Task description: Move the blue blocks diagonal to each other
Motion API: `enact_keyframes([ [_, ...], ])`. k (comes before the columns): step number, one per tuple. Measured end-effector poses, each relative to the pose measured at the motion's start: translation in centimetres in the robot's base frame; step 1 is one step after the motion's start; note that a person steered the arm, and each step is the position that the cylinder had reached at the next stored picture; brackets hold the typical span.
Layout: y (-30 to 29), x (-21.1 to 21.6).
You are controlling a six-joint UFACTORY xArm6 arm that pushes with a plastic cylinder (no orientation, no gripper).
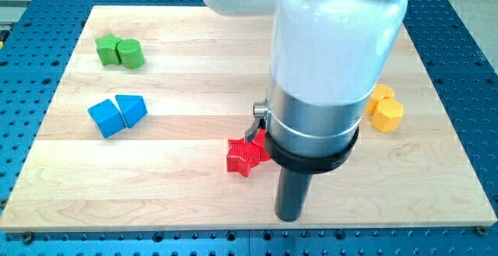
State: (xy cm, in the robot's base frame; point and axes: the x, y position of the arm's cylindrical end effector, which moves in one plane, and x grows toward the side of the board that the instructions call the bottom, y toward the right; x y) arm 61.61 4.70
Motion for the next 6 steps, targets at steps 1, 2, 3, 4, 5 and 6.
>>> enact_keyframes([
  [1,-0.3,0.2],
  [2,-2.4,0.3],
  [3,-2.4,0.3],
  [4,-8.3,0.3],
  [5,-16.5,-0.3],
  [6,-29.6,-2.8],
])
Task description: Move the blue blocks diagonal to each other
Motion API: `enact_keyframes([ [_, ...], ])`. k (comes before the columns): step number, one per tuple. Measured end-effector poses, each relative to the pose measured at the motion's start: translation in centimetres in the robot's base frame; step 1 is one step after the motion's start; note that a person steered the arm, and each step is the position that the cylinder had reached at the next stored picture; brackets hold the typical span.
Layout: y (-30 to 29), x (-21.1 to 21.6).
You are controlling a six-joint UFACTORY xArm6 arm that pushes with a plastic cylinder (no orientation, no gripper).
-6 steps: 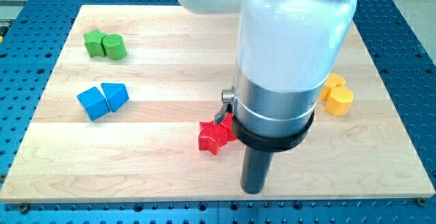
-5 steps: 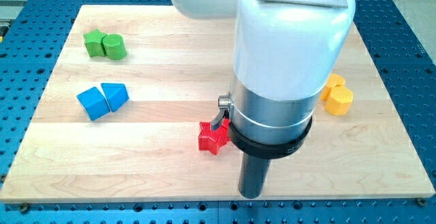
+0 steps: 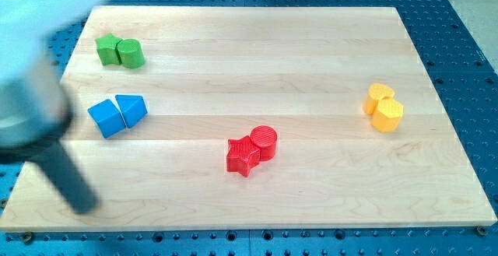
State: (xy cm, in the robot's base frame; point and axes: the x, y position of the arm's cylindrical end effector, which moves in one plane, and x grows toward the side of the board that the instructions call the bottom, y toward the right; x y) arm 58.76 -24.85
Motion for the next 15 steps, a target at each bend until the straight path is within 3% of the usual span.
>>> enact_keyframes([
  [1,-5.6,-3.5],
  [5,-2.7,-13.9],
  [7,-2.5,-15.7],
  [10,3.5,-13.2],
  [11,1.8,-12.8],
  [13,1.2,-7.0],
  [15,-0.7,-5.2],
])
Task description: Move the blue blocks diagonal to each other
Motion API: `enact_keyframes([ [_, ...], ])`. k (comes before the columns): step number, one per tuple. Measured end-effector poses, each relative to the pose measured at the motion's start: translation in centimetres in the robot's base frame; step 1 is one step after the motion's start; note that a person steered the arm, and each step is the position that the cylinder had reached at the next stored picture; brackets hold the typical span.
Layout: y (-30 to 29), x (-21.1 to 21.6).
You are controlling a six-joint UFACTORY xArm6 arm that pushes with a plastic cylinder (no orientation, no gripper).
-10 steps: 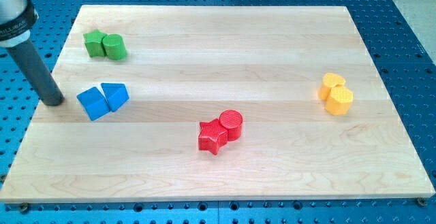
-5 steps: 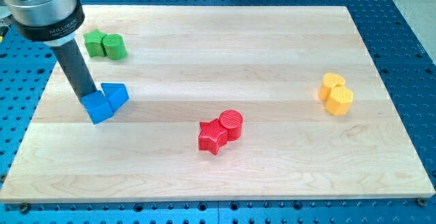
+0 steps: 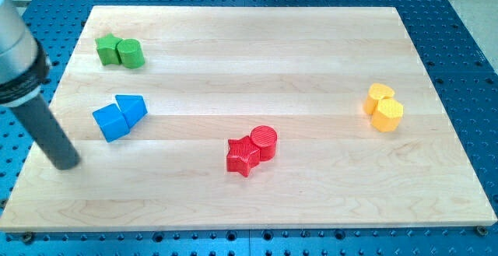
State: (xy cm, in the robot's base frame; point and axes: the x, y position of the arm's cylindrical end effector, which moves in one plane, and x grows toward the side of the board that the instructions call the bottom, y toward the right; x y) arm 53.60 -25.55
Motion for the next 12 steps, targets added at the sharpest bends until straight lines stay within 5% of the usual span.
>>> enact_keyframes([
  [4,4.0,-2.6],
  [5,-4.0,-6.2],
  [6,-4.3,-7.6],
  [7,3.1,-6.2],
  [8,18.7,-5.9],
  [9,17.4,-6.2],
  [10,6.4,-5.6],
  [12,16.3,-1.6],
])
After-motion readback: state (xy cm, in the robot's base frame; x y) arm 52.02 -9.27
